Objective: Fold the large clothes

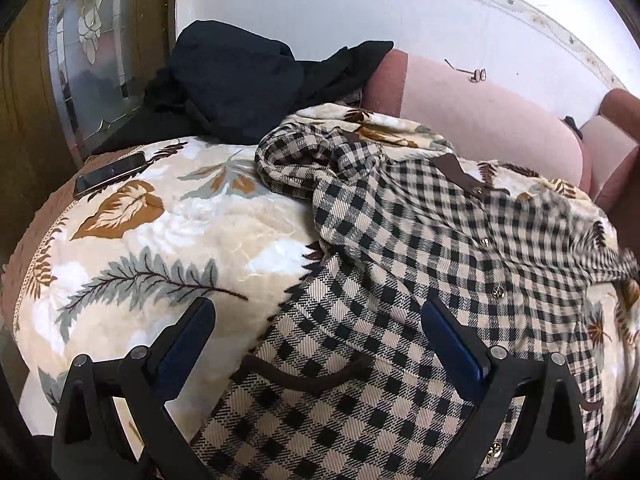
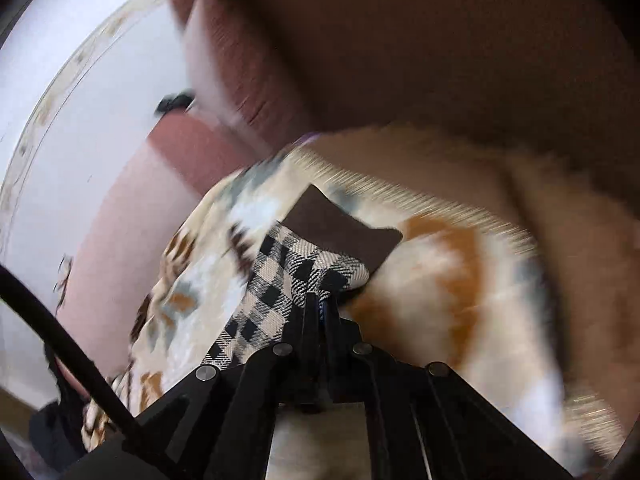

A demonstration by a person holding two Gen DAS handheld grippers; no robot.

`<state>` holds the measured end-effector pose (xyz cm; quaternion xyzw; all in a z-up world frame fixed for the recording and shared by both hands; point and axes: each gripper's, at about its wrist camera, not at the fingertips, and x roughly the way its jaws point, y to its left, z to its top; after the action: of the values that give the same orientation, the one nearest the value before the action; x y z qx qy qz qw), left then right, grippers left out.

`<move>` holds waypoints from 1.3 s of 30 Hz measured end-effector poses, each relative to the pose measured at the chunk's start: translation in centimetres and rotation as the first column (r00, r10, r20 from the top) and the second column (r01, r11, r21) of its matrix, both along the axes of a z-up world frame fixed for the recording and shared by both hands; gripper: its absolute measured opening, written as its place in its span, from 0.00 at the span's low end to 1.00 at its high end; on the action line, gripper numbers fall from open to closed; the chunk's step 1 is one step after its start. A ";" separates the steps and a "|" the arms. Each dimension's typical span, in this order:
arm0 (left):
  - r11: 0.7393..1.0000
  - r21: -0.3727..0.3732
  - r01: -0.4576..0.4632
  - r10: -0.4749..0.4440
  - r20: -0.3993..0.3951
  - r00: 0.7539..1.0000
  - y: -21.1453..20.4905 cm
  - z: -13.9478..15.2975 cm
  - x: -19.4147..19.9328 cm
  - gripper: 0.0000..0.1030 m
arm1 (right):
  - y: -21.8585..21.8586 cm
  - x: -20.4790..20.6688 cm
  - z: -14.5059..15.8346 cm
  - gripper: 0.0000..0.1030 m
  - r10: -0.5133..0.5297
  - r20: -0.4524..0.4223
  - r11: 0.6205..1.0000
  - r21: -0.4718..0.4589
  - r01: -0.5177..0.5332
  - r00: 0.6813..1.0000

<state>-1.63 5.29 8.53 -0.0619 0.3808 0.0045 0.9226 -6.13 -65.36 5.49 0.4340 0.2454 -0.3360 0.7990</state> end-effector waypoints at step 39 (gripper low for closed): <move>0.987 -0.070 -0.142 0.149 0.107 0.983 12.7 1.8 4.2 1.00 | 53.4 15.6 -1.8 0.06 0.944 -0.215 0.246 -0.049 -0.968 0.251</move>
<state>2.59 18.02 10.31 -0.1183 0.3227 0.0565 0.9374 9.48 -11.94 3.66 0.0999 0.4844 0.1698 0.8524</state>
